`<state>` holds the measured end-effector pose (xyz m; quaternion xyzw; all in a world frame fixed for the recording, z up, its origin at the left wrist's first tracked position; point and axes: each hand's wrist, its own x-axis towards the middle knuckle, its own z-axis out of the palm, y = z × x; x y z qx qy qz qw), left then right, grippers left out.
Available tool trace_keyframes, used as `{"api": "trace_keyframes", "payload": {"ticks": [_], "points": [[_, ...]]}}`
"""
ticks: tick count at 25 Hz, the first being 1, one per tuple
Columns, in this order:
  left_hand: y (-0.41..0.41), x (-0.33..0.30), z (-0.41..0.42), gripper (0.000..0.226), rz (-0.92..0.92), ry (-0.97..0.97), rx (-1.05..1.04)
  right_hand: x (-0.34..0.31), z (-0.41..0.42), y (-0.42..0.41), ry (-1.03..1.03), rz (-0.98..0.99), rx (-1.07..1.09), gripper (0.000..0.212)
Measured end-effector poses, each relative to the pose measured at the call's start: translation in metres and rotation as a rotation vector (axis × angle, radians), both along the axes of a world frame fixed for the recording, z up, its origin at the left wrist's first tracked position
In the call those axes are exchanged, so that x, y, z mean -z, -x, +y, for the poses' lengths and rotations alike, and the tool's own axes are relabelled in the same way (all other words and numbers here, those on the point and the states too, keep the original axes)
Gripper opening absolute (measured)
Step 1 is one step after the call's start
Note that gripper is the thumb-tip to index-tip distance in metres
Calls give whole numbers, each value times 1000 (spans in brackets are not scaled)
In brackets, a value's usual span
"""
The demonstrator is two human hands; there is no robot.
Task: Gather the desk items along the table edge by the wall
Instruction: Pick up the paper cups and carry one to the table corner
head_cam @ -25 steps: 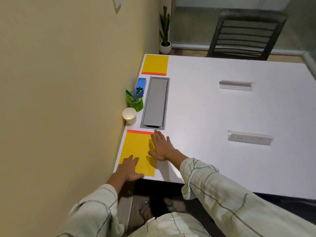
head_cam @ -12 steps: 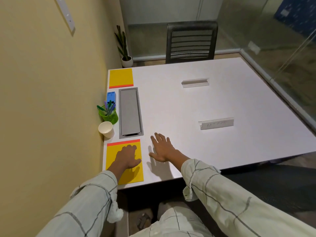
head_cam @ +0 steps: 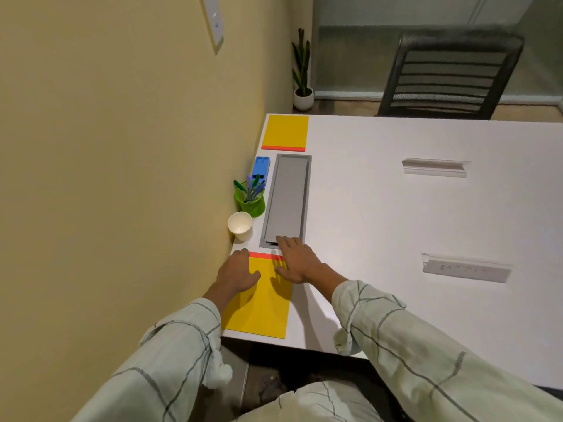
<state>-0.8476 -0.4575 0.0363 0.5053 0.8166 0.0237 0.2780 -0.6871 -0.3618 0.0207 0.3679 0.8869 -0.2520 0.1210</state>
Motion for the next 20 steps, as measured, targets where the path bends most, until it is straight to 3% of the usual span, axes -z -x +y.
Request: {"api": "trace_keyframes", "payload": {"ticks": [6,12,16,20], "points": [[29,-1,10,68,26,36,-54,1,41,68,23,17,-124,81],[37,-3,33,61,8,-28,-107,14,63,110,-30,-6,-161,54],[35,0,36,56,-30,-90,-108,13,61,109,-28,149,-27,38],[38,-13,48,61,-9,-330,-179,-1,58,81,39,373,172,39]]}}
